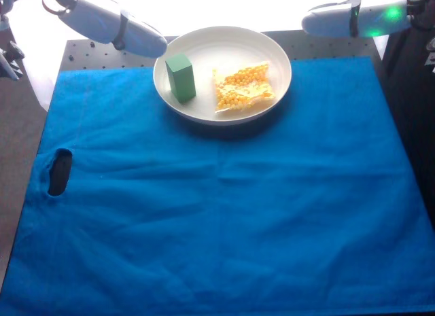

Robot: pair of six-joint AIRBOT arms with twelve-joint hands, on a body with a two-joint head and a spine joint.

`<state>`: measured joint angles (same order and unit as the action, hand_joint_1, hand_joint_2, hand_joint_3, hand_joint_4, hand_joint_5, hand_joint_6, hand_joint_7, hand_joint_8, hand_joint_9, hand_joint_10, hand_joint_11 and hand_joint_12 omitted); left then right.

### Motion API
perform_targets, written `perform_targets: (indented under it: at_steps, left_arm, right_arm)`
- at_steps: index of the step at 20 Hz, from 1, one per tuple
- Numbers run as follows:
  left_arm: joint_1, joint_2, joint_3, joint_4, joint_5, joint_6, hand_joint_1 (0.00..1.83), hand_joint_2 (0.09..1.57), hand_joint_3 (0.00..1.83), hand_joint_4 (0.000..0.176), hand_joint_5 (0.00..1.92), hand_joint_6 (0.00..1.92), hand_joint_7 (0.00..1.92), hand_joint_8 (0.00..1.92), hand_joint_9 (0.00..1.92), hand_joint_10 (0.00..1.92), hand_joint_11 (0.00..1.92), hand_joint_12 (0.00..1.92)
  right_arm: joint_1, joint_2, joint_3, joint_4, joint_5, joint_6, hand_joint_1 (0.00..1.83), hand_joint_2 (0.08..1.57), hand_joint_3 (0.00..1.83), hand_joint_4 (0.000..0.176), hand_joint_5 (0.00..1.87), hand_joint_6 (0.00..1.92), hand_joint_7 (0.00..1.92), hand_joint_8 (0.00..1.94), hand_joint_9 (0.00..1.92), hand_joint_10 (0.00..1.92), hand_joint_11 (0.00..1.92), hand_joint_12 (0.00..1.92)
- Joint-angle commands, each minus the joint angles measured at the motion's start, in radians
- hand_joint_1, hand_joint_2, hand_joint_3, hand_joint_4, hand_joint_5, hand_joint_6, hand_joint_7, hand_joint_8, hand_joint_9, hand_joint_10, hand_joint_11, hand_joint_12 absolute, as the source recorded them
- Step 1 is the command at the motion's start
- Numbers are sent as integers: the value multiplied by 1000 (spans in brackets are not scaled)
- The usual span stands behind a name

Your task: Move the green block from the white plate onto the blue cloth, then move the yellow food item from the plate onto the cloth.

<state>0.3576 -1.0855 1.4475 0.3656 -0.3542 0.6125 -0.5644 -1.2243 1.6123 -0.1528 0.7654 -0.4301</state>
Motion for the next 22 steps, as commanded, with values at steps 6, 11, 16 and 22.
perform_targets:
  at_steps: [6,11,16,22]
  left_arm:
    - [-78,-32,26,71,-16,-2,658,861,0,16,363,0,375,0,503,1,209,887]
    - [-122,-65,32,209,93,-1,786,829,0,0,450,0,494,0,573,2,397,649]
    - [-131,-111,39,323,169,-1,859,804,0,0,516,17,450,0,583,4,511,605]
    - [-120,-163,66,356,199,-1,825,798,0,0,519,0,512,1,672,3,598,468]
  right_arm:
    - [15,-7,6,26,122,4,479,832,0,79,18,0,342,2,287,8,57,816]
    - [15,-13,12,22,122,4,465,822,0,86,0,0,335,0,276,0,4,901]
    - [15,-19,15,18,122,4,440,831,9,80,0,0,327,0,247,0,11,855]
    - [15,-24,16,15,122,4,465,848,2,98,1,0,348,1,261,0,0,852]
